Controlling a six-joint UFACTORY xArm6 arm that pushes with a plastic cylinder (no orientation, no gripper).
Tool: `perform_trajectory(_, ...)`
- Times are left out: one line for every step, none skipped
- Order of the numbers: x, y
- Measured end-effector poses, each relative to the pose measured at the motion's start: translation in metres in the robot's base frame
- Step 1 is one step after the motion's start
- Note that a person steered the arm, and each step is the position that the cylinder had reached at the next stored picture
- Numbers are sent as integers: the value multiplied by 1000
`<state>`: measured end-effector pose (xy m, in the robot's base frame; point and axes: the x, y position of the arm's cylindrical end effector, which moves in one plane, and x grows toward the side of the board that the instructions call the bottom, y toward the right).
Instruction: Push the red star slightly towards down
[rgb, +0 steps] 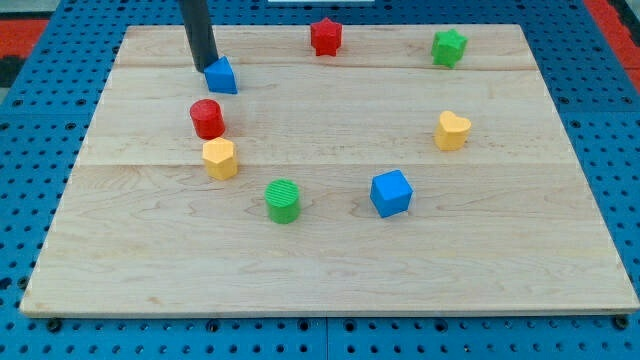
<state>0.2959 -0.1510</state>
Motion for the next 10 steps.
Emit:
perform_trajectory(22,-11)
perform_trajectory(-43,-52)
perform_trajectory(-103,-17)
perform_trajectory(-103,26)
perform_trajectory(-104,42)
perform_trajectory(-104,116)
perform_trajectory(-100,147)
perform_trajectory(-89,214)
perform_trajectory(-44,220)
perform_trajectory(-56,161)
